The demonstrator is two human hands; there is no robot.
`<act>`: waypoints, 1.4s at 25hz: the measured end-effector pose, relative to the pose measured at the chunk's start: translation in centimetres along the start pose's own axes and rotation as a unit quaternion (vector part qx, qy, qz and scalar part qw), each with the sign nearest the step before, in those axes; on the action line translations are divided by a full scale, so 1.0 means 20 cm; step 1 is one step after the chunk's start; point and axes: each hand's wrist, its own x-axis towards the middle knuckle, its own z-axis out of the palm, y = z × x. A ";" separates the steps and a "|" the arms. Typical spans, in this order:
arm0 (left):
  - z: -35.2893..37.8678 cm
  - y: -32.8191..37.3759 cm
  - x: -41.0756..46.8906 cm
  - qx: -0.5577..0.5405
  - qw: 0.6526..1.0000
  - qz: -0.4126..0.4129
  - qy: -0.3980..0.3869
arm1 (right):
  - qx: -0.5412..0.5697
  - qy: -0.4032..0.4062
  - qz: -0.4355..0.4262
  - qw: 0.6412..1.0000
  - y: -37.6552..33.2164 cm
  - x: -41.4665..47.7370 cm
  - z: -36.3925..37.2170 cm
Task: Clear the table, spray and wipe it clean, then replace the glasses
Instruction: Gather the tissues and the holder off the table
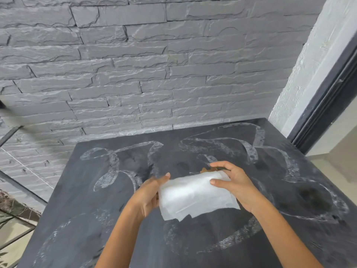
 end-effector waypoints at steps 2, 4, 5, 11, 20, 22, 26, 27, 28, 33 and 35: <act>0.06 0.01 0.03 0.041 0.999 0.021 0.004 | -0.045 -0.016 -0.017 0.999 -0.02 -0.01 -0.08; 0.11 0.02 0.04 0.154 0.986 0.069 -0.021 | -0.139 -0.030 -0.024 0.990 -0.03 -0.01 -0.15; 0.15 0.03 0.05 0.229 0.969 0.092 -0.029 | -0.195 -0.029 -0.024 0.980 -0.03 -0.01 -0.18; 0.37 0.09 0.17 0.534 0.785 0.298 0.100 | -0.340 0.032 -0.114 0.933 -0.06 0.02 -0.33; 0.45 0.19 0.37 0.159 0.963 0.203 -0.081 | -0.080 0.104 -0.050 0.990 -0.03 0.07 -0.45; 0.47 0.21 0.45 0.157 0.959 0.194 -0.133 | -0.044 0.145 -0.048 0.987 -0.02 0.08 -0.42; 0.44 0.30 0.61 0.265 0.917 0.150 -0.258 | -0.036 0.225 -0.035 0.973 0.01 0.10 -0.36; 0.44 0.32 0.65 0.278 0.914 0.151 -0.255 | -0.029 0.235 -0.030 0.971 0.02 0.09 -0.34; 0.46 0.33 0.68 0.283 0.915 0.153 -0.245 | -0.027 0.241 -0.030 0.970 0.03 0.09 -0.33; 0.52 0.38 0.86 0.348 0.882 0.170 -0.267 | -0.133 0.349 -0.042 0.927 0.13 0.10 -0.17; 0.54 0.39 0.92 0.381 0.863 0.183 -0.277 | -0.131 0.404 -0.034 0.905 0.18 0.12 -0.09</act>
